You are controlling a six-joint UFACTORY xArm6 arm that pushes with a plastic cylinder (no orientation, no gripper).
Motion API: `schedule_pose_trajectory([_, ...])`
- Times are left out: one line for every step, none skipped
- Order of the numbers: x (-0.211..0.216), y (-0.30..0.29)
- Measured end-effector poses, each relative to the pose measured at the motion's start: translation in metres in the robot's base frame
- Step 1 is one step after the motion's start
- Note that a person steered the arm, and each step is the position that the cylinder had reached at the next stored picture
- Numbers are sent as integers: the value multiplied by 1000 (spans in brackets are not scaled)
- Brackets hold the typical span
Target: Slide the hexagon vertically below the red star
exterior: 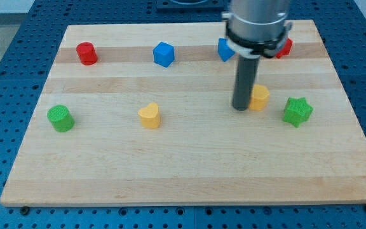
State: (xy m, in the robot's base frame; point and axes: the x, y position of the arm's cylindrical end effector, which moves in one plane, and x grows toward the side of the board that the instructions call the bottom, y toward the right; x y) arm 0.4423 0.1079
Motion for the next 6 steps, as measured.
schedule_pose_trajectory([-8,32])
schedule_pose_trajectory([-8,16])
schedule_pose_trajectory([-11,-39])
schedule_pose_trajectory([-26,-33])
schedule_pose_trajectory([-26,4])
schedule_pose_trajectory([-26,35])
